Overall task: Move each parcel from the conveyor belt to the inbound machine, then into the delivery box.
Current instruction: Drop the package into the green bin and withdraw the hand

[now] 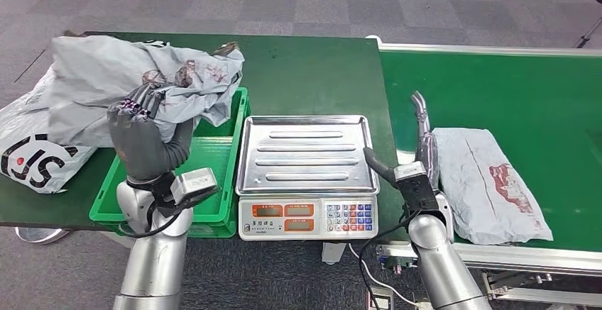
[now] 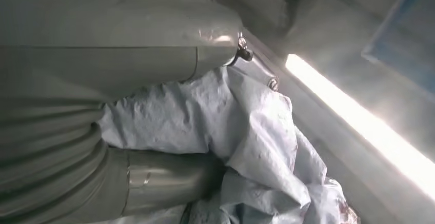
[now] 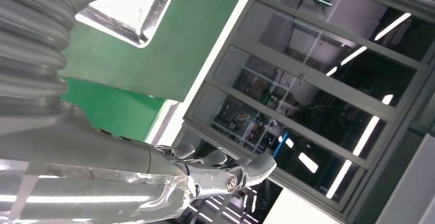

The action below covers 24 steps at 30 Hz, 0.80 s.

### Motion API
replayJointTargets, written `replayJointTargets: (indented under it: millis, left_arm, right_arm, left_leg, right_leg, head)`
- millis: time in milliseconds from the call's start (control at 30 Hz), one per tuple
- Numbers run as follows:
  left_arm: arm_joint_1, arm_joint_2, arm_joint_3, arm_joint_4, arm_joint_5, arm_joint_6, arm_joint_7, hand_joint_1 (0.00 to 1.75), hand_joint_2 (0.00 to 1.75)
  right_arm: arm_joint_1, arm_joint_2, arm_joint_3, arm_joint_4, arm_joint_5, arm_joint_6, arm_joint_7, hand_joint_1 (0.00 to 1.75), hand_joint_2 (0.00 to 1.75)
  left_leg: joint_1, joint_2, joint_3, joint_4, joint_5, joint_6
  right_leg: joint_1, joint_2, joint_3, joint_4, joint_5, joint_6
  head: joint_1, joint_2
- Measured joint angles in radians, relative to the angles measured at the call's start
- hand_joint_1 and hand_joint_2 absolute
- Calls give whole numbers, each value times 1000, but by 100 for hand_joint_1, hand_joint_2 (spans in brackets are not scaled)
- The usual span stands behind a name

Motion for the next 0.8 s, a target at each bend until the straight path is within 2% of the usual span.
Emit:
replayJointTargets:
  millis: [100,133,233,300,467,700,800]
  left_arm:
    - [-31,16,93,113,34,-3,27,175,175]
    - [-44,27,113,166,55,-10,62,175,175]
    - [-76,72,133,326,73,-60,231,175,175]
    - [-87,96,133,406,68,-89,302,175,175]
    - [-105,123,133,505,78,-131,352,175,175]
    - [-98,139,130,548,96,-181,417,174,175]
    - [-99,144,129,555,65,-183,482,43,175]
  right_arm:
    - [33,-7,-9,-28,13,2,7,0,175]
    - [43,-9,-13,-38,20,6,11,0,175]
    - [62,-10,-25,-63,45,27,21,0,175]
    - [66,-10,-29,-72,55,36,26,0,175]
    - [69,-10,-34,-80,66,46,32,0,175]
    - [71,-10,-38,-87,92,70,43,0,175]
    - [68,-10,-38,-87,97,79,51,0,175]
  left_leg:
    - [0,0,0,0,0,0]
    - [0,1,0,0,0,0]
    - [0,2,0,0,0,0]
    - [0,3,0,0,0,0]
    - [0,1,0,0,0,0]
    - [0,2,1,0,-1,-1]
    - [0,1,2,-1,-1,-1]
  right_leg:
    - [0,0,0,0,0,0]
    - [0,0,0,0,0,0]
    - [0,1,-1,0,0,-1]
    - [0,2,-1,0,0,-1]
    - [0,2,0,0,0,-1]
    - [0,1,1,0,0,0]
    - [0,1,2,0,0,0]
  head:
    - [0,0]
    - [0,0]
    - [0,0]
    - [0,0]
    - [0,0]
    - [0,0]
    - [0,0]
